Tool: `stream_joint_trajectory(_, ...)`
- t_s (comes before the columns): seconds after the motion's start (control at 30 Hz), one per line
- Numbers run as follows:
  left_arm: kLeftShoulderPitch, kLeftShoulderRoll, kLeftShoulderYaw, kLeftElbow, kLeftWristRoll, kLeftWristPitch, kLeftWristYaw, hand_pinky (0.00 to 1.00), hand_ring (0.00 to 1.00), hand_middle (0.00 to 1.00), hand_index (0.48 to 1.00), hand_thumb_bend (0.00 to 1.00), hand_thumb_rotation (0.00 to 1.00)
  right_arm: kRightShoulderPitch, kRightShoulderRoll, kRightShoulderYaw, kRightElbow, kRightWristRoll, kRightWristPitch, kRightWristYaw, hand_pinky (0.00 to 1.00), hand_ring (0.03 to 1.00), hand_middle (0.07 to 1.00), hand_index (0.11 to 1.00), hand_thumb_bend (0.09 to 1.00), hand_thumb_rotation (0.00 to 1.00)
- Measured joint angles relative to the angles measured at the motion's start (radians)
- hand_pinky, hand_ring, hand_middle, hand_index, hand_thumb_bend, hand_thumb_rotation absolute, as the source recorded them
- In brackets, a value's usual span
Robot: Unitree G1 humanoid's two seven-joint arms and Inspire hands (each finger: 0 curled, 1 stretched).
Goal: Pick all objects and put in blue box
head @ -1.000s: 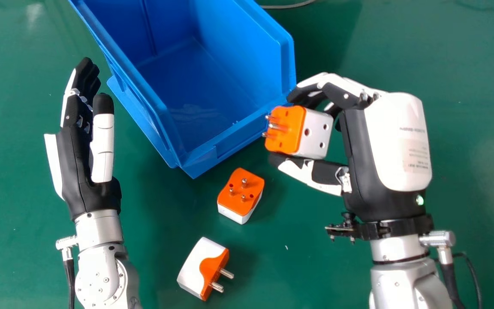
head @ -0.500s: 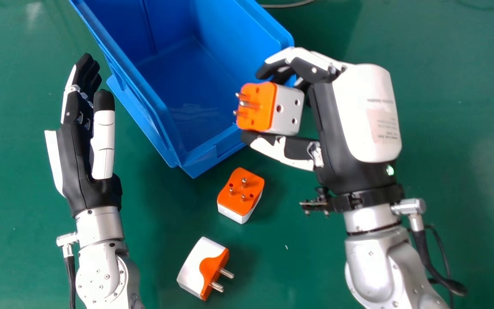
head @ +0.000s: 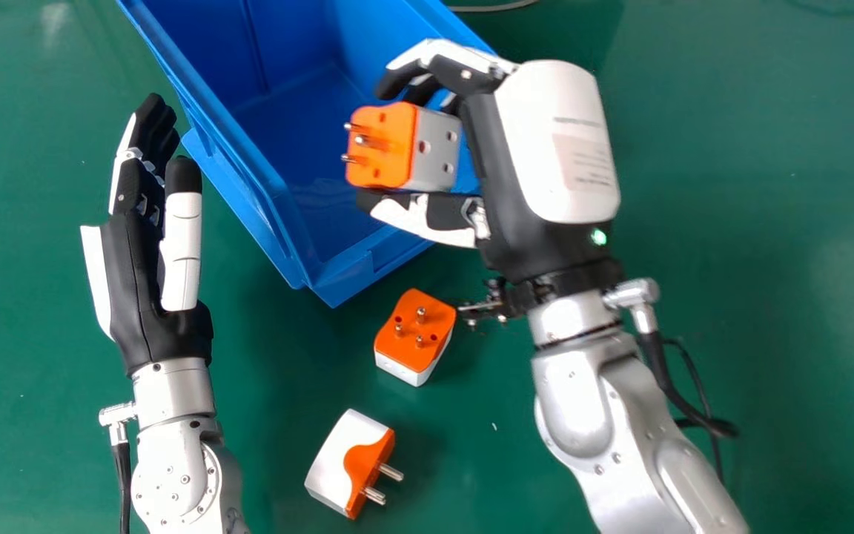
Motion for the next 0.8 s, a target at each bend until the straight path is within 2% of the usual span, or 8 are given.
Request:
stream_joint_trajectory(0.23, 0.000, 0.000, 0.001, 0.000, 0.000, 0.000, 0.000, 0.91, 0.92, 0.90, 0.867, 0.81, 0.79, -0.109, 0.004, 0.017, 0.156, 0.011, -0.020, -0.027, 0.30, 0.398, 0.501, 0.554, 0.489, 0.00)
stream_joint_trajectory(0.37, 0.000, 0.001, 0.001, 0.001, -0.009, -0.001, -0.002, 0.91, 0.92, 0.90, 0.866, 0.81, 0.79, -0.204, 0.010, 0.029, 0.306, 0.013, -0.057, -0.079, 0.30, 0.403, 0.499, 0.546, 0.490, 0.00)
stream_joint_trajectory(0.53, 0.000, 0.003, 0.001, 0.003, -0.009, -0.001, -0.002, 0.91, 0.92, 0.90, 0.866, 0.80, 0.79, -0.327, 0.034, 0.057, 0.495, 0.007, -0.059, -0.134, 0.30, 0.407, 0.495, 0.539, 0.492, 0.00)
stream_joint_trajectory(0.73, -0.001, 0.008, 0.000, 0.003, -0.005, 0.000, 0.006, 0.91, 0.92, 0.90, 0.867, 0.81, 0.80, -0.454, 0.077, 0.077, 0.766, 0.021, -0.081, -0.201, 0.30, 0.418, 0.495, 0.533, 0.493, 0.00)
stream_joint_trajectory(0.8, -0.002, 0.010, 0.000, 0.003, 0.004, 0.000, 0.012, 0.91, 0.92, 0.90, 0.866, 0.81, 0.80, -0.481, 0.087, 0.085, 0.845, 0.023, -0.093, -0.219, 0.30, 0.425, 0.495, 0.531, 0.494, 0.00)
